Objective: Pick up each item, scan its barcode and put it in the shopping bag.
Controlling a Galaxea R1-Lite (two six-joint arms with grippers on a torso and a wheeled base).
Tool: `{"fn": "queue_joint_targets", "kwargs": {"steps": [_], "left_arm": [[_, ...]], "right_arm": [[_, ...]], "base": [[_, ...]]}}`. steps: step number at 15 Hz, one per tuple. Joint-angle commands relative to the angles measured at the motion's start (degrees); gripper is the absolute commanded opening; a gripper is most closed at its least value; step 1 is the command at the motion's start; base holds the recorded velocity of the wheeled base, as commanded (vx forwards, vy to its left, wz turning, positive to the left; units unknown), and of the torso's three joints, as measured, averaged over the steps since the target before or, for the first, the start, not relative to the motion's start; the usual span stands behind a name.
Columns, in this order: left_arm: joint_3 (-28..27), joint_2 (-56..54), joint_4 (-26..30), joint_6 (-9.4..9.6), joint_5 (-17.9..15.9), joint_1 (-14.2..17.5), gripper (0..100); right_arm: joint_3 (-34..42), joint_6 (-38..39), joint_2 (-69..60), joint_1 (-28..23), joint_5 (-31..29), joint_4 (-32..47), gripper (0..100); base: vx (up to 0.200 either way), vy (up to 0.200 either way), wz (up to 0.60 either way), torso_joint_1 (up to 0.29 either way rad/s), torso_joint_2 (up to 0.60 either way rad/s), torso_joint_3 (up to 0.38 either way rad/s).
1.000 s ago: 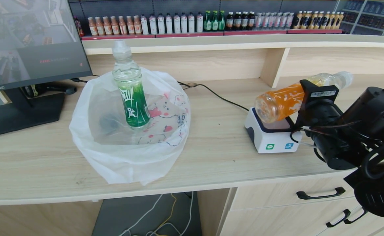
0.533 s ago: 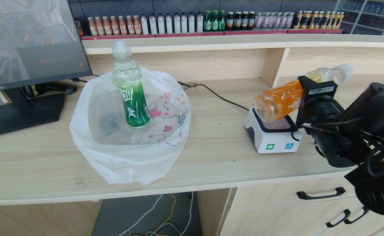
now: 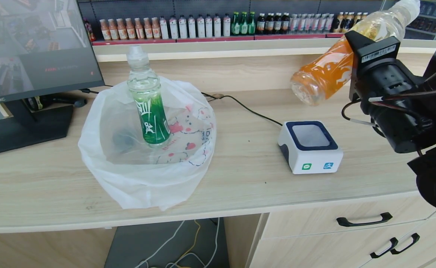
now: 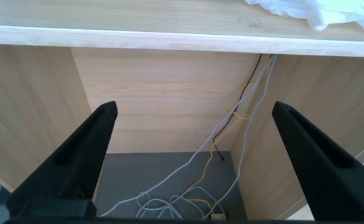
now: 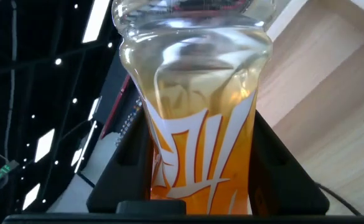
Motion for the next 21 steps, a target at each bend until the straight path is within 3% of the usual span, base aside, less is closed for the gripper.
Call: {"fn": "queue_joint_targets", "kwargs": {"steps": [1,7,10,12,16,21], "left_arm": [[0.0,0.0,0.0,0.0,0.0,0.0,100],[0.0,0.0,0.0,0.09,0.0,0.0,100],[0.0,0.0,0.0,0.0,0.0,0.0,100],[0.0,0.0,0.0,0.0,0.0,0.0,100],[0.0,0.0,0.0,0.0,0.0,0.0,100],[0.0,0.0,0.0,0.0,0.0,0.0,100]], "right_arm": [[-1.7,-5.9,-0.6,0.0,2.1,0.1,0],[-2.7,-41.1,-2.6,7.4,8.7,-2.3,0],[-0.2,-51.2,-1.4,8.8,16.1,-8.8,0],[3.6,-53.7,-1.3,8.8,17.2,-11.9,0],[2.6,-53.6,0.3,8.5,17.1,-12.5,0],[1.0,-51.6,1.9,8.2,16.8,-13.0,0]], "base": [[0.0,0.0,0.0,0.0,0.0,0.0],[0.0,0.0,0.0,0.0,0.0,0.0],[0.0,0.0,0.0,0.0,0.0,0.0],[0.0,0.0,0.0,0.0,0.0,0.0],[0.0,0.0,0.0,0.0,0.0,0.0],[0.0,0.2,0.0,0.004,0.0,0.002]]}}
